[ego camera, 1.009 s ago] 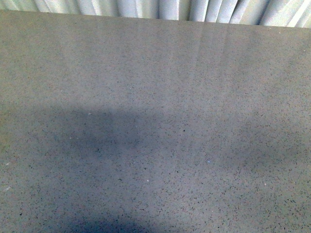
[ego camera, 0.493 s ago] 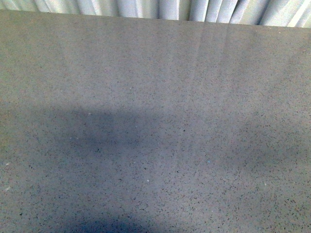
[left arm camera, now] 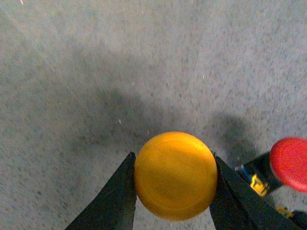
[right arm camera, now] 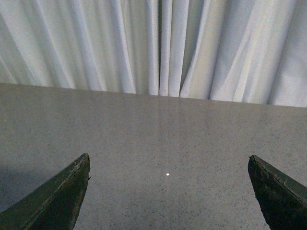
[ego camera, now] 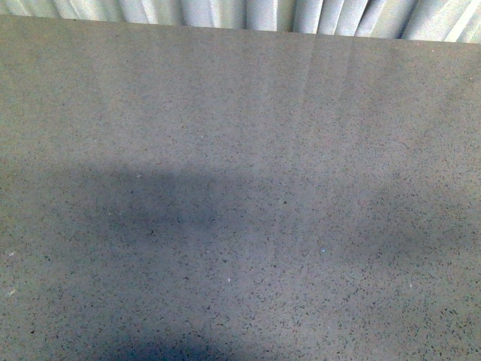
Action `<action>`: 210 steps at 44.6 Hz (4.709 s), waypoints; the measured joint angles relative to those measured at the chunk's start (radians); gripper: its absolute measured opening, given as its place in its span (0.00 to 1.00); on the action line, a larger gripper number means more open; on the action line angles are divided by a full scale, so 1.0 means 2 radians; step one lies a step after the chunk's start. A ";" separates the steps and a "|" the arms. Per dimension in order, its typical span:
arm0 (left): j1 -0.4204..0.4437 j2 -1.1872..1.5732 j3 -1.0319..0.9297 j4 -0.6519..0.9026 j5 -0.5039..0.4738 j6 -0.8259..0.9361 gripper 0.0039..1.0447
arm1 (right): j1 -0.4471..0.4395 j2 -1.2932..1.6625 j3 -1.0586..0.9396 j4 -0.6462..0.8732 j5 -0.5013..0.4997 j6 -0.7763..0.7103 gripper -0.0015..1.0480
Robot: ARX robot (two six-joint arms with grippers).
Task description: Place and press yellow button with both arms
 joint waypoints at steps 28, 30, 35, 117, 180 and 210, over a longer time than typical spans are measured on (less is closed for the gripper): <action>-0.495 0.118 0.073 0.091 -0.229 -0.110 0.32 | 0.000 0.000 0.000 0.000 0.000 0.000 0.91; -0.519 0.150 0.078 0.108 -0.244 -0.116 0.32 | 0.000 0.000 0.000 0.000 0.000 0.000 0.91; -0.554 0.207 0.091 0.131 -0.266 -0.130 0.32 | 0.000 0.000 0.000 0.000 0.000 0.000 0.91; -0.267 -0.369 -0.154 0.060 -0.136 -0.107 0.01 | 0.156 0.725 0.357 0.068 -0.014 -0.080 0.91; -0.267 -0.688 -0.163 -0.253 -0.135 -0.107 0.01 | 0.274 0.997 0.587 -0.036 -0.070 0.022 0.01; -0.267 -0.689 -0.163 -0.257 -0.136 -0.107 0.01 | 0.184 0.851 0.518 0.037 -0.052 0.110 0.01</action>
